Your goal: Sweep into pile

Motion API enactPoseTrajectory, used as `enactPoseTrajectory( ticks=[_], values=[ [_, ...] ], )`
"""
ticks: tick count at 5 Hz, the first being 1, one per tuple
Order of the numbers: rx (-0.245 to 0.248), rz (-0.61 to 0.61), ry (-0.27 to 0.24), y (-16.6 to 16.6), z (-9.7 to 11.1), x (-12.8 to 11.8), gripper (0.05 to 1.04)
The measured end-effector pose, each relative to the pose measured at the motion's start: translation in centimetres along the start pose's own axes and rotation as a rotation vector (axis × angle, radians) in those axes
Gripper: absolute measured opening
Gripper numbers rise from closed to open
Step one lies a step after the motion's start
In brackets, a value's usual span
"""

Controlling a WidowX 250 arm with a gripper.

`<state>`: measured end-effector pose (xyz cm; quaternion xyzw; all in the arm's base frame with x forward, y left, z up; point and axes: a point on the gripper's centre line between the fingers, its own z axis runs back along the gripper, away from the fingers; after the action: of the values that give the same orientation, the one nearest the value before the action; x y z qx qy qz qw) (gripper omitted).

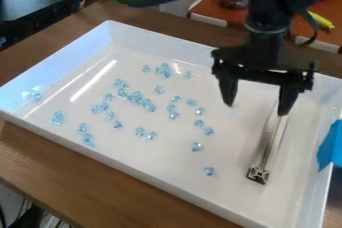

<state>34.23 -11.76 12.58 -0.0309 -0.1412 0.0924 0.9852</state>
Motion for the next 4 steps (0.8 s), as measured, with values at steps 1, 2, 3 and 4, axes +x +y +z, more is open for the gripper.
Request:
enactPoseTrajectory(
  ticks=[1, 2, 3, 4],
  values=[
    [0.008, -0.012, -0.002, -0.8, -0.6, -0.9, 0.999],
    [0.011, -0.009, -0.009, -1.4, -1.1, -1.5, 0.999],
    [0.008, -0.002, -0.010, -1.7, -1.1, -1.7, 0.999],
    [0.009, -0.016, -0.018, -2.4, -1.5, -1.9, 0.999]
  ],
)
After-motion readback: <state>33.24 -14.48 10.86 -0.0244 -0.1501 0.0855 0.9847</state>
